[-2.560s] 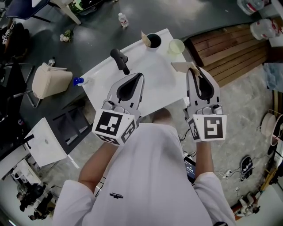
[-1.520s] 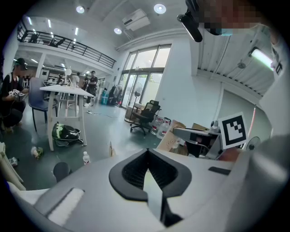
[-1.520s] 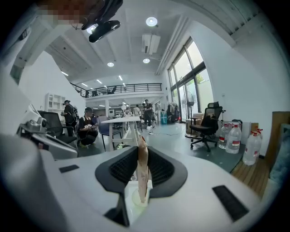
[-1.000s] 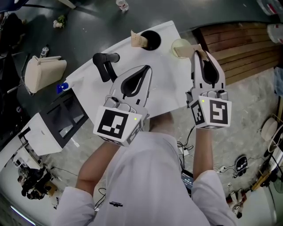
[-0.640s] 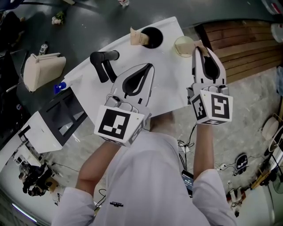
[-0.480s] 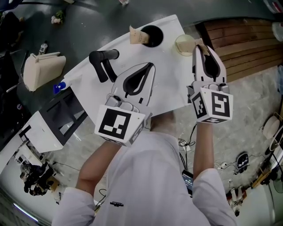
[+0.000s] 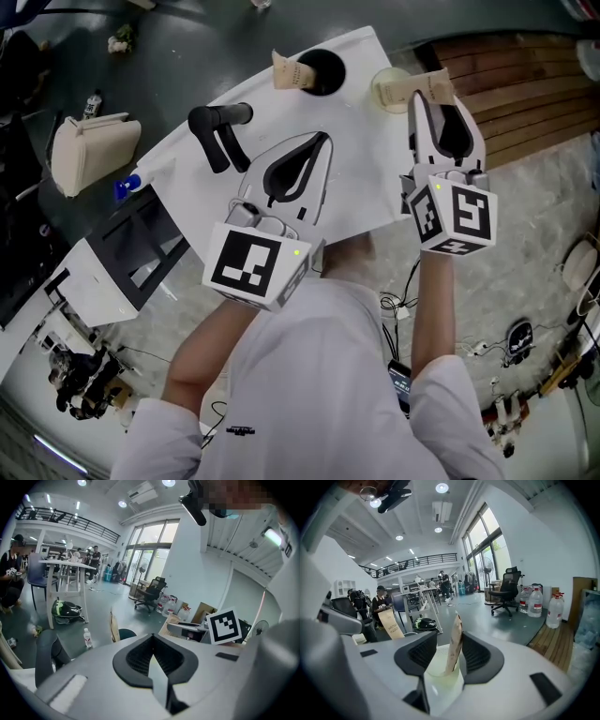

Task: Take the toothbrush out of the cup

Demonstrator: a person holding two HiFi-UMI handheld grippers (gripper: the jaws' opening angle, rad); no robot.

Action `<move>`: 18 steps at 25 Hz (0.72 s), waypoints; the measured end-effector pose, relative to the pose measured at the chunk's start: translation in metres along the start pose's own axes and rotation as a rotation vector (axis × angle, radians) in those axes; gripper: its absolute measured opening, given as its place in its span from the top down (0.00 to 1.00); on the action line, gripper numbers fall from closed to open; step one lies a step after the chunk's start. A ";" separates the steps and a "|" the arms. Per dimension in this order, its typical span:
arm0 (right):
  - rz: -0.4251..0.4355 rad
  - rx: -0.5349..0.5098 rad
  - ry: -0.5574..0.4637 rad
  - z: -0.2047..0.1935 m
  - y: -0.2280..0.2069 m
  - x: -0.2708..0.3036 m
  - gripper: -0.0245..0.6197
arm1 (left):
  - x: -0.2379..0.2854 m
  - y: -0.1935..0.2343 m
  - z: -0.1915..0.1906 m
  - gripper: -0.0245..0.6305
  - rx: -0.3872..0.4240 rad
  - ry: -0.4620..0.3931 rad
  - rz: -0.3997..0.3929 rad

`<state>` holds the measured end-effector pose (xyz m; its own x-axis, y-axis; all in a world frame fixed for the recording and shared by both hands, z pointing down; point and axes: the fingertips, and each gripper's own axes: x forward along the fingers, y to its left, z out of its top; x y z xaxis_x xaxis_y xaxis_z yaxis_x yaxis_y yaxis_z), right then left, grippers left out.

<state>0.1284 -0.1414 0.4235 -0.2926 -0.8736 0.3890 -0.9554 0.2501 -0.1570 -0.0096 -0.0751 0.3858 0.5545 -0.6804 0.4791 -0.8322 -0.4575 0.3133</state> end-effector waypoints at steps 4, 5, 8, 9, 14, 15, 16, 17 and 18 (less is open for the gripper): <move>-0.018 0.006 0.011 -0.003 -0.003 -0.003 0.70 | -0.004 -0.002 0.000 0.96 0.003 0.002 -0.005; -0.020 0.008 0.013 -0.003 -0.003 -0.005 0.69 | -0.005 -0.002 -0.001 0.96 0.004 0.003 -0.007; -0.016 0.019 0.016 -0.004 -0.002 -0.009 0.65 | -0.007 -0.004 -0.001 0.96 0.008 0.000 -0.010; -0.014 0.023 0.017 -0.004 -0.001 -0.011 0.64 | -0.008 -0.004 -0.001 0.96 0.009 -0.001 -0.012; -0.027 0.025 0.008 -0.003 0.000 -0.024 0.63 | -0.013 -0.009 0.000 0.96 0.018 -0.003 -0.023; -0.028 0.024 0.004 -0.002 0.001 -0.027 0.63 | -0.015 -0.011 0.000 0.96 0.020 -0.006 -0.026; -0.030 0.023 0.001 0.000 0.002 -0.030 0.63 | -0.017 -0.012 0.001 0.96 0.021 -0.009 -0.028; -0.031 0.023 -0.002 0.001 0.003 -0.034 0.63 | -0.019 -0.013 0.002 0.96 0.023 -0.012 -0.031; -0.031 0.022 -0.006 0.003 0.005 -0.037 0.63 | -0.022 -0.014 0.002 0.96 0.026 -0.016 -0.033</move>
<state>0.1347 -0.1090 0.4055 -0.2626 -0.8833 0.3883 -0.9628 0.2136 -0.1653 -0.0100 -0.0552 0.3691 0.5818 -0.6735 0.4561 -0.8132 -0.4943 0.3073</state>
